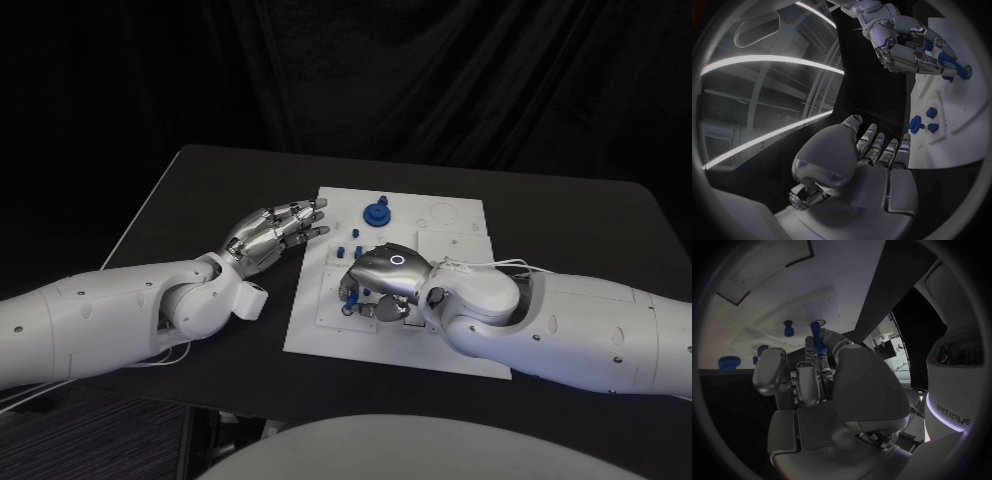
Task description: Assemble the parts on the task board
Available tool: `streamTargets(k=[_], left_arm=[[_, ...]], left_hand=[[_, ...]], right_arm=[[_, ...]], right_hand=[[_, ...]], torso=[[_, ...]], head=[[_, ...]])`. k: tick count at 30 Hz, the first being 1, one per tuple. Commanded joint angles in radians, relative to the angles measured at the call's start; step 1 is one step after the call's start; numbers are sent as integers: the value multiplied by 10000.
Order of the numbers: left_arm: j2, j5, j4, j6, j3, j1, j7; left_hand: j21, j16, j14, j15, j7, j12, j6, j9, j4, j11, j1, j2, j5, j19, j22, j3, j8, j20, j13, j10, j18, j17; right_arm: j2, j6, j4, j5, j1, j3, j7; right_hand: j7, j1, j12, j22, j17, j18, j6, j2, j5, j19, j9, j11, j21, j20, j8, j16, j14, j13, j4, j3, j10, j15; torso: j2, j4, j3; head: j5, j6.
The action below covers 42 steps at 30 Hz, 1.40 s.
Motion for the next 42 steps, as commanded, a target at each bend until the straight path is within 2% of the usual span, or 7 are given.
streamTargets(k=[1, 16, 25, 35, 37, 39, 42], left_arm=[[32, 10, -4, 163, 7, -20, 158], [68, 10, -52, 178, 8, -44, 116], [69, 10, -62, 168, 8, -52, 71], [80, 10, -71, 185, 8, -58, 33], [82, 10, -73, 189, 8, -59, 26], [86, 10, -78, 190, 8, -60, 20], [94, 10, -88, 193, 8, -62, 15]], left_hand=[[-16, 18, -47, 3, -22, 35, 55, 16, -3, 82, -53, 71, 46, -11, -4, 50, 66, 3, 16, 10, -143, 5], [-16, 22, -46, -1, -12, 34, 61, 17, -4, 86, -56, 76, 47, -11, -7, 71, 68, 3, 15, 9, -140, 6], [-17, 24, -46, -1, -3, 21, 71, 19, -2, 90, -60, 87, 49, -12, -12, 97, 71, 3, 12, 2, -138, 7], [-15, 27, -45, -1, 6, 17, 64, 17, 0, 88, -63, 93, 50, -5, -3, 117, 70, 4, 11, -2, -136, 8], [-15, 27, -45, -1, 6, 17, 64, 17, 0, 88, -63, 93, 50, -5, -3, 117, 70, 4, 11, -2, -136, 8], [-15, 27, -45, -1, 6, 17, 64, 17, 0, 88, -63, 93, 50, -5, -3, 117, 70, 4, 11, -2, -136, 8], [-15, 27, -45, -1, 6, 17, 64, 17, 0, 88, -63, 93, 50, -5, -3, 117, 70, 4, 11, -2, -136, 8]], right_arm=[[14, 141, -23, -95, -66, -22, -128], [1, 145, 88, -95, -86, -22, -29], [5, 131, 113, -95, -88, -21, -35], [11, 496, 76, -95, -88, -21, -261], [17, 602, 68, -94, -89, -22, -299], [31, 713, 54, -94, -90, -22, -326], [59, 782, 24, -94, -97, -23, -308]], right_hand=[[-4, 43, -35, 1511, -12, -93, 47, 92, -43, 4, 23, 9, -33, -8, 20, -36, 34, 9, -40, -41, 47, 8], [-15, 41, -43, 1507, -26, -90, 101, 114, -45, -3, 68, -7, -44, -8, 44, -47, 26, 24, -40, -46, 108, 3], [-28, 53, -50, 1501, -60, -84, 142, 115, -33, -11, 106, -23, -65, -14, 64, -64, 14, 36, -58, -51, 159, -10], [5, 43, -214, 1449, -223, -52, 50, 79, 42, -86, 167, 33, -269, -4, -3, -147, -57, 21, -82, -60, 23, 22], [38, 8, -302, 1420, -296, -38, -46, 58, 38, -129, 173, 85, -384, 18, -67, -185, -95, 8, -71, -72, -123, 64], [194, -79, -462, 1361, -446, -14, -556, -11, -9, -233, 69, 246, -631, 103, -397, -261, -189, -8, -27, -73, -494, 201], [250, -113, -482, 1339, -488, -2, -720, -37, -37, -275, 14, 299, -725, 145, -522, -281, -223, 6, -7, -66, -590, 246]], torso=[[-6, 9, -13], [-1, 14, -11], [9, -6, -3], [-1, -1, -5], [-1, -1, -9], [-4, -1, -12], [0, -7, -13]], head=[[5, 1], [1, 1], [30, 1], [25, 1], [14, 1], [11, 1], [28, 1]])
